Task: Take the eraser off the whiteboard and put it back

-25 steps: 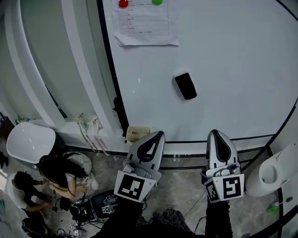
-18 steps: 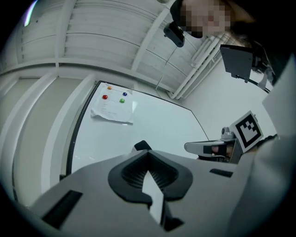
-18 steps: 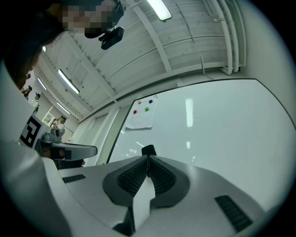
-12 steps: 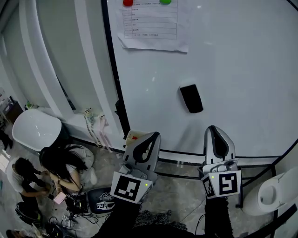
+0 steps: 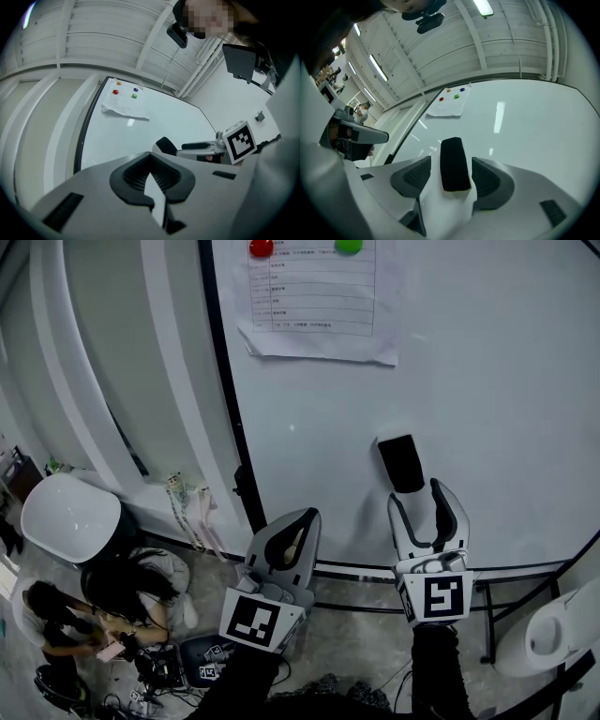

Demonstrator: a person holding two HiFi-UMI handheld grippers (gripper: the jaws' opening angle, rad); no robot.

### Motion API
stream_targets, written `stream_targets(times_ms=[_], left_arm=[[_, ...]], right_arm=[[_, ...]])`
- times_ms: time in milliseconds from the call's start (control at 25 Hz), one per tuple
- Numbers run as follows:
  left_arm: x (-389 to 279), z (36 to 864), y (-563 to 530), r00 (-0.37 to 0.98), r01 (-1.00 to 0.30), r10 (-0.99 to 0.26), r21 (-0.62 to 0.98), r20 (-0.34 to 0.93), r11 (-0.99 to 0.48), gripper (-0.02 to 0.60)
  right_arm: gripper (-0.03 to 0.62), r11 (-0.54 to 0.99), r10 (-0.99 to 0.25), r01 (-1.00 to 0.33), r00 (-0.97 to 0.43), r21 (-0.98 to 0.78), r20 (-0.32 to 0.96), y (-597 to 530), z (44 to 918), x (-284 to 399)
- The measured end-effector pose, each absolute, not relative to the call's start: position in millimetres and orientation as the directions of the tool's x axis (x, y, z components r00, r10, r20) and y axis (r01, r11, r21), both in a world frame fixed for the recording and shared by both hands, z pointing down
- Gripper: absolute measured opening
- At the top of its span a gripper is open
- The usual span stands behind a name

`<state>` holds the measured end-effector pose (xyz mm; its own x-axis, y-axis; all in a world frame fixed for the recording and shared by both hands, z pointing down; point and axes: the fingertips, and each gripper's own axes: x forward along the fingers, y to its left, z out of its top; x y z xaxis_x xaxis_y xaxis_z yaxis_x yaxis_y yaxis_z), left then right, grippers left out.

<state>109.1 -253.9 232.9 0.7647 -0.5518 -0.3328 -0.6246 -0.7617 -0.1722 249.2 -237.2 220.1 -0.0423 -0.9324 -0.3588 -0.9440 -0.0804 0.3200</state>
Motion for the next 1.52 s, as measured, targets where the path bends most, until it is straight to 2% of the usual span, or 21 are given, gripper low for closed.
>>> stream_targets(times_ms=[240, 880, 1040, 1520], left_arm=[[106, 237, -271, 0.777, -0.613, -0.541, -0.195, -0.322, -0.765, 0.002], [102, 240, -280, 0.774, -0.615, -0.547, -0.175, -0.319, -0.769, 0.002], [108, 241, -275, 0.779, -0.61, -0.542, -0.188, -0.315, -0.769, 0.002], [116, 234, -255, 0.785, -0.6, -0.524, -0.192, -0.331, -0.777, 0.002]], right_arm=[[0.301, -0.155, -0.944, -0.915, 0.027, 0.372, -0.328, -273, 226, 258], [0.299, -0.311, -0.915, -0.823, 0.123, 0.475, -0.385, -299, 218, 261], [0.272, -0.296, -0.921, -0.827, 0.113, 0.479, -0.374, -296, 218, 264], [0.265, -0.168, -0.932, -0.918, 0.03, 0.359, -0.36, -259, 207, 254]])
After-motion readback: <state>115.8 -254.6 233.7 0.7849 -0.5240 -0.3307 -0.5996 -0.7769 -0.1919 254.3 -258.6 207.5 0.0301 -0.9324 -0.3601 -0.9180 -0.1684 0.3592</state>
